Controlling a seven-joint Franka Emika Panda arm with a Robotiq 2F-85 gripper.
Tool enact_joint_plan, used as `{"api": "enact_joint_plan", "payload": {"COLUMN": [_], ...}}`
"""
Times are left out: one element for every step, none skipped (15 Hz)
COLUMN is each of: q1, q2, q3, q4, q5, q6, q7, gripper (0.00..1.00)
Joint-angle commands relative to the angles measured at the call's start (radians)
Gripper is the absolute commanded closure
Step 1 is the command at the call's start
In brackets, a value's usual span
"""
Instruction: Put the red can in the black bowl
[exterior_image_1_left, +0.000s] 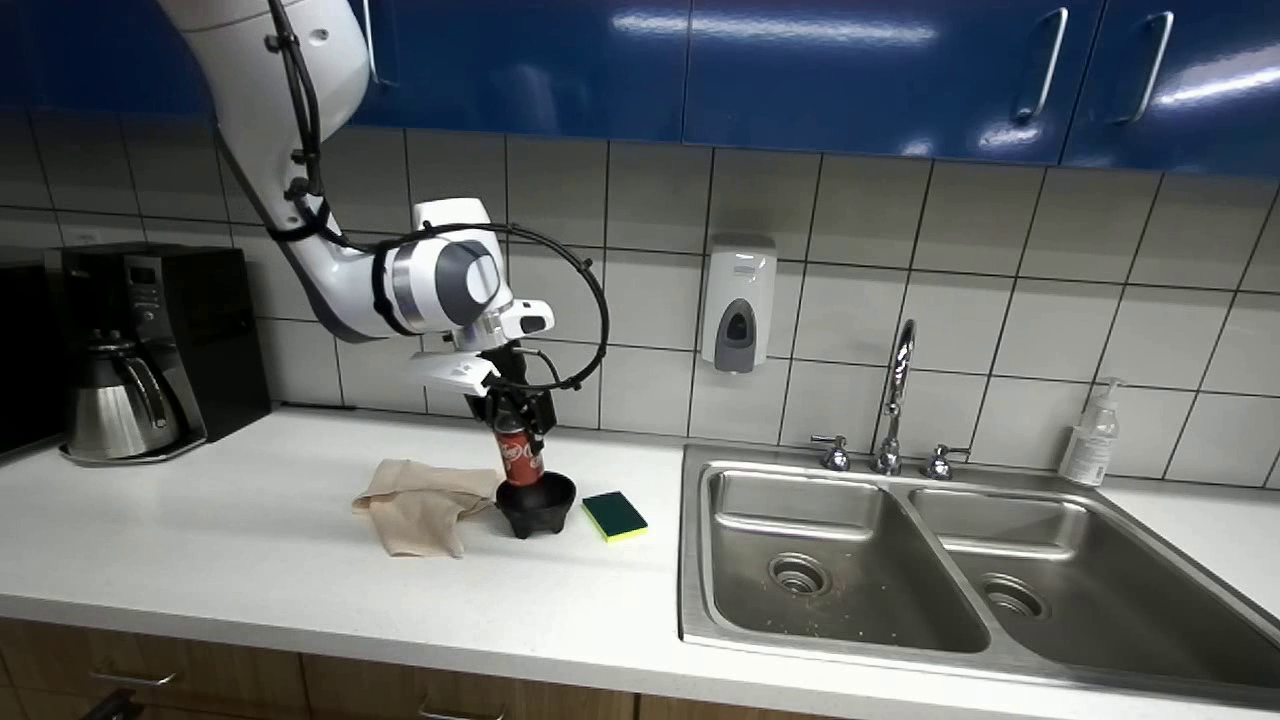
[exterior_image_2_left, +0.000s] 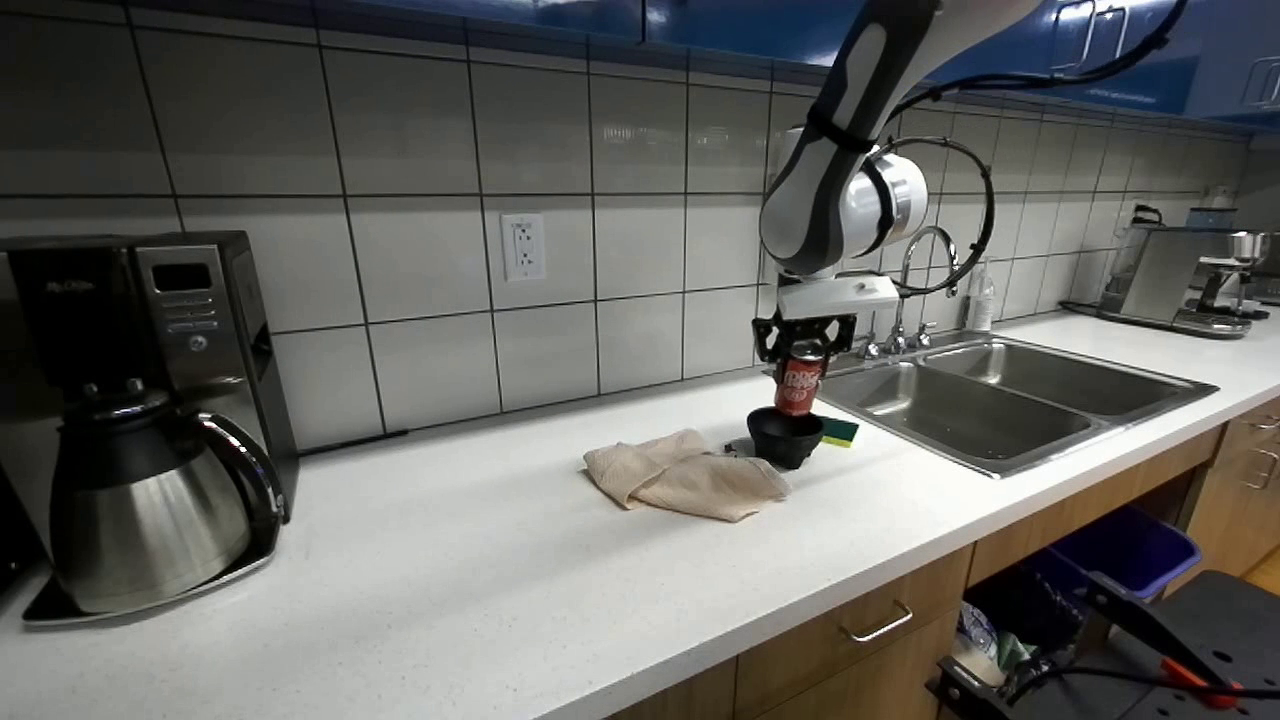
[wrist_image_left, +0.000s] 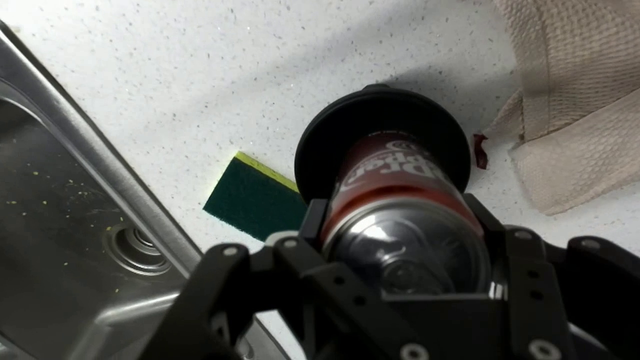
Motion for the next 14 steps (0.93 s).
{"api": "enact_joint_plan", "payload": {"q1": [-0.002,-0.003,0.001,0.001,0.001,0.0,-0.001,-0.002,0.0,-0.001,-0.002,-0.003,-0.003,-0.004], "q2": [0.09,0.114,0.135,0.159,0.179,0.2,0.218,0.235,0.25,0.263,0.274,0.283,0.29,0.295], "q3": [0.007,0.007,0.004,0.004,0.004,0.004,0.004,0.004,0.002,0.002,0.002,0.002,0.001,0.002], "q4": [0.119,0.142,0.163,0.188,0.208,0.23,0.25,0.267,0.283,0.298,0.313,0.325,0.337,0.346], "q5": [0.015,0.02,0.023,0.027,0.031,0.036,0.041,0.045,0.047,0.05,0.053,0.056,0.059,0.062], "q6": [-0.035,-0.037,-0.039,-0.046,-0.05,-0.057,-0.065,-0.071,-0.078,-0.087,-0.098,-0.105,-0.114,-0.121], "q7": [0.012,0.011,0.015,0.014,0.012,0.01,0.007,0.006,0.007,0.006,0.005,0.005,0.006,0.005], "gripper": [0.59,0.59,0.59,0.59,0.59,0.59,0.59,0.59,0.59,0.59,0.59,0.59,0.59,0.59]}}
